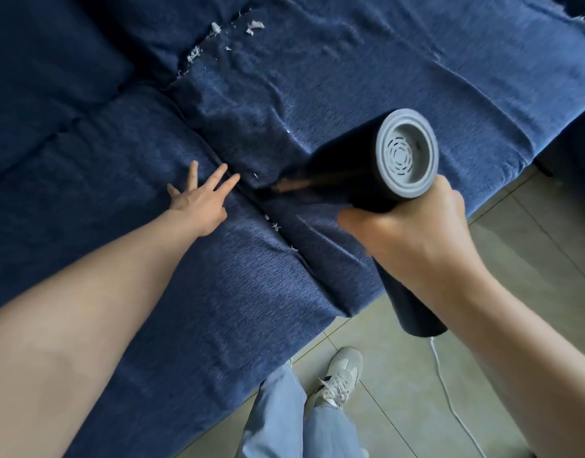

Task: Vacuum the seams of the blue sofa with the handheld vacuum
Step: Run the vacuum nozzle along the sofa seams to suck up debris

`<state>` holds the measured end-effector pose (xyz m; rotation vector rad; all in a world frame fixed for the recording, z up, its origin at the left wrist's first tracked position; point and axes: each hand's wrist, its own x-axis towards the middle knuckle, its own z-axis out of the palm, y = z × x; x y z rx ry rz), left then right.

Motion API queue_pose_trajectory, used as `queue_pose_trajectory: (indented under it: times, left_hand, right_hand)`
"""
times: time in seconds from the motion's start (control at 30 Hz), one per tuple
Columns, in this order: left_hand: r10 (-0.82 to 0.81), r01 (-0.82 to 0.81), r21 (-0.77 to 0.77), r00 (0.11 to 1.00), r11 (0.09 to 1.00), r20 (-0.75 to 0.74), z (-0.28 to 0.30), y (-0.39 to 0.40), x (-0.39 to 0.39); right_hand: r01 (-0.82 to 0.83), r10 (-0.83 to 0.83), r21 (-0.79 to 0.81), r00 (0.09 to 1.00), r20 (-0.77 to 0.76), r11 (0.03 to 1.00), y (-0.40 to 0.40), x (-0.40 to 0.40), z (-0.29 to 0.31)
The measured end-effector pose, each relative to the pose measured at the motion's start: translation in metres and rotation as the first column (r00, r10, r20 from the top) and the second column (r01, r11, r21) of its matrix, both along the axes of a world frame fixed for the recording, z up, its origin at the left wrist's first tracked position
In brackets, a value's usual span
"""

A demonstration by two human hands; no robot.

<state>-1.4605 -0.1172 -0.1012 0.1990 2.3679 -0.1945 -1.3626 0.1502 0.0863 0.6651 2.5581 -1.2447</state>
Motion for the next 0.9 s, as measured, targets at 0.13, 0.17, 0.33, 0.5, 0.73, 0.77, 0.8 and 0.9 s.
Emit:
queue_pose_trajectory:
  times: [0.13,0.17,0.33,0.5,0.73,0.77,0.8,0.9]
  left_hand:
    - [-0.013,0.014,0.024,1.000,1.000,-0.011,-0.001,0.010,-0.006]
    - [-0.010,0.010,0.019,1.000,1.000,0.005,-0.001,0.012,-0.008]
    - [0.019,-0.021,0.018,0.997,1.000,0.076,0.002,0.017,-0.014]
    - [0.038,-0.037,-0.015,0.994,0.999,0.098,0.006,0.024,-0.016]
    - [0.033,-0.028,-0.064,0.997,0.998,0.077,0.007,0.034,-0.014]
    - [0.035,-0.030,-0.067,0.996,0.997,0.079,0.007,0.035,-0.013]
    - [0.038,-0.032,-0.071,0.996,0.997,0.084,0.007,0.034,-0.012]
    - [0.034,-0.026,-0.086,0.995,0.996,0.093,0.007,0.033,-0.012]
  right_hand:
    - [0.048,-0.047,0.010,0.999,-0.023,0.999,-0.005,-0.015,-0.006]
    - [0.048,-0.048,0.017,0.999,-0.019,0.999,-0.007,-0.019,-0.009]
    - [0.056,-0.057,0.054,0.998,0.014,0.997,-0.004,-0.024,-0.017]
    - [0.113,-0.114,0.029,0.993,0.020,0.993,0.015,-0.012,-0.002]
    - [0.144,-0.144,0.013,0.989,0.036,0.990,0.021,-0.002,0.003]
    - [0.155,-0.155,0.010,0.987,0.033,0.988,0.023,-0.001,0.004]
    - [0.162,-0.162,0.009,0.986,0.031,0.987,0.026,0.000,0.005]
    - [0.159,-0.159,0.007,0.987,0.024,0.987,0.032,0.005,0.008]
